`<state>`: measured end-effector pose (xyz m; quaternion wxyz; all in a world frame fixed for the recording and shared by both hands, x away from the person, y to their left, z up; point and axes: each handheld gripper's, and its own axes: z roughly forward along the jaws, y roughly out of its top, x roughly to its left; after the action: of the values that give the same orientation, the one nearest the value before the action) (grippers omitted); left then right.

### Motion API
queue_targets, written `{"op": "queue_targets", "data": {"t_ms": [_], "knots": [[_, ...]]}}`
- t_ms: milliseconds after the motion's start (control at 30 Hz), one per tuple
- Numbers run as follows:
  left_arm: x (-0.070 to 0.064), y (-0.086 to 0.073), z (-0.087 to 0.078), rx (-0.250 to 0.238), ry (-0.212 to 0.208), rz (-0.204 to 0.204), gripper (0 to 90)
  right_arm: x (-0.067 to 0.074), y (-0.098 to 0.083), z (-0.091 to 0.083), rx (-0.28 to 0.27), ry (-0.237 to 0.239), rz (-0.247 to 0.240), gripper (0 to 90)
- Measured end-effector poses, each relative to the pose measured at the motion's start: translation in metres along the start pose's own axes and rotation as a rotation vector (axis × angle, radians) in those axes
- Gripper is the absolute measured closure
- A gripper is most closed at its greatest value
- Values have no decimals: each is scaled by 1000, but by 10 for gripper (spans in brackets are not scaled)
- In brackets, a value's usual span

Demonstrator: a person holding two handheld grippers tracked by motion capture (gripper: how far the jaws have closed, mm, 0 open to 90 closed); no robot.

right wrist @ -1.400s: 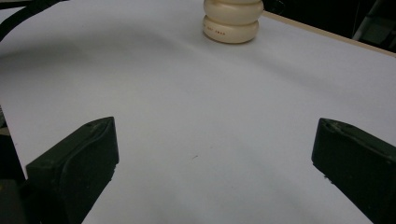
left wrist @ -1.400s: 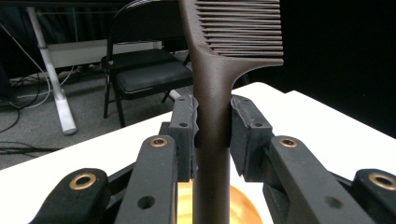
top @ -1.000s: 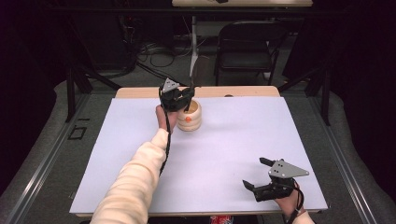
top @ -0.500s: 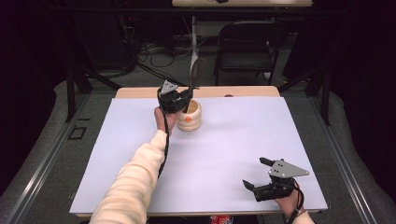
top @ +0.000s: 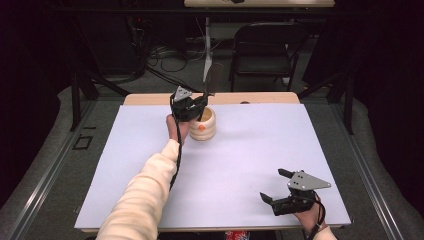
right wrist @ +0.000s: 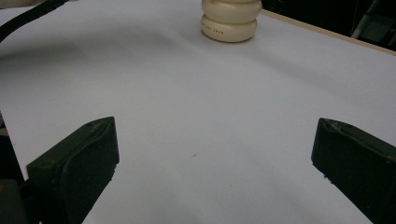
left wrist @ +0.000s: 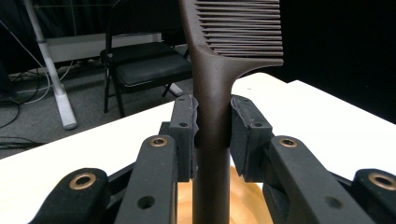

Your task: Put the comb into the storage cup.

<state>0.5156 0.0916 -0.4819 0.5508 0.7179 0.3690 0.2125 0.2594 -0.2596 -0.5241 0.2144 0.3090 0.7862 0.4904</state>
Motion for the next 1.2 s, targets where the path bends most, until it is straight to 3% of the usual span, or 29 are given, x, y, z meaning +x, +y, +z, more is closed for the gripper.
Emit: {"op": "queue_targets", "data": {"t_ms": [567,1200], "knots": [[-2,-7,3,16,9,-5,723,0,0,0,1,0,4,2],[-1,-17,1,61,23,22,722,0,0,1,4,0,3,2]]}}
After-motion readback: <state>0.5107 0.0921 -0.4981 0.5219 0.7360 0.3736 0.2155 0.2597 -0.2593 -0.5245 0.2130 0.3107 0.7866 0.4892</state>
